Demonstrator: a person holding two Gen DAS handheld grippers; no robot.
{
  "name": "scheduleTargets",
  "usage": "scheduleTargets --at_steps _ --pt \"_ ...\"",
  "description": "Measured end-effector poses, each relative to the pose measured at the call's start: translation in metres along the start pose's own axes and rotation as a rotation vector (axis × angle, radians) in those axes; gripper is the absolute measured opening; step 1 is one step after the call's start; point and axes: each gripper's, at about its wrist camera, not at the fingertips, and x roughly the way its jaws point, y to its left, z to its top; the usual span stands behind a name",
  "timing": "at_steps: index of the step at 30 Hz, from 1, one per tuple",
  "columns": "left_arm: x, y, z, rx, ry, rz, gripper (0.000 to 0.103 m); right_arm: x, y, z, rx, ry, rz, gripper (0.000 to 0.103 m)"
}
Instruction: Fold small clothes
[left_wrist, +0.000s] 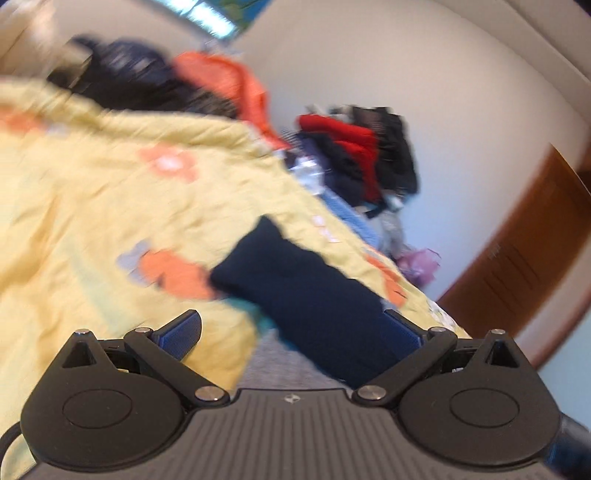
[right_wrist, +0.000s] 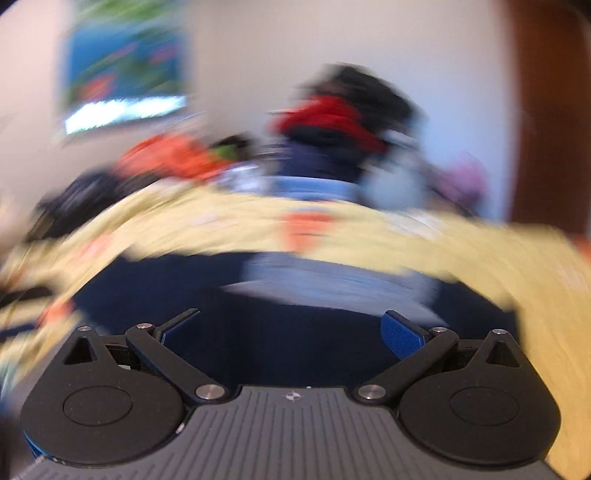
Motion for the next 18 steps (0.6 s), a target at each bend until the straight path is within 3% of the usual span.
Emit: scheduleTargets --at_steps 3,6,7,10,14,16,18 --pt "0.006 0.008 0.001 -0.046 0.03 0.01 0.103 0.008 0.05 0.003 -0.193 0.013 0.045 0.099" --pt "0.006 0.004 0.0 -0.026 0.029 0.016 0.103 0.03 0.067 0.005 -0.249 0.083 0.016 0.098" --pt "0.007 0.003 0.0 -0.019 0.032 0.018 0.103 0.037 0.069 0.005 -0.245 0.118 0.021 0.093" --pt "0.011 0.002 0.0 -0.015 0.044 0.019 0.103 0.046 0.055 0.009 -0.129 0.169 0.052 0.067" --pt "0.014 0.003 0.001 -0.025 0.049 0.022 0.103 0.041 -0.001 0.011 0.232 0.126 0.031 0.07" --pt "0.014 0.002 0.0 -0.02 0.05 0.022 0.103 0.041 -0.004 0.008 0.246 0.147 0.044 0.07" --pt "0.014 0.001 0.0 -0.014 0.053 0.024 0.103 0.04 0.007 0.006 0.179 0.162 0.069 0.07"
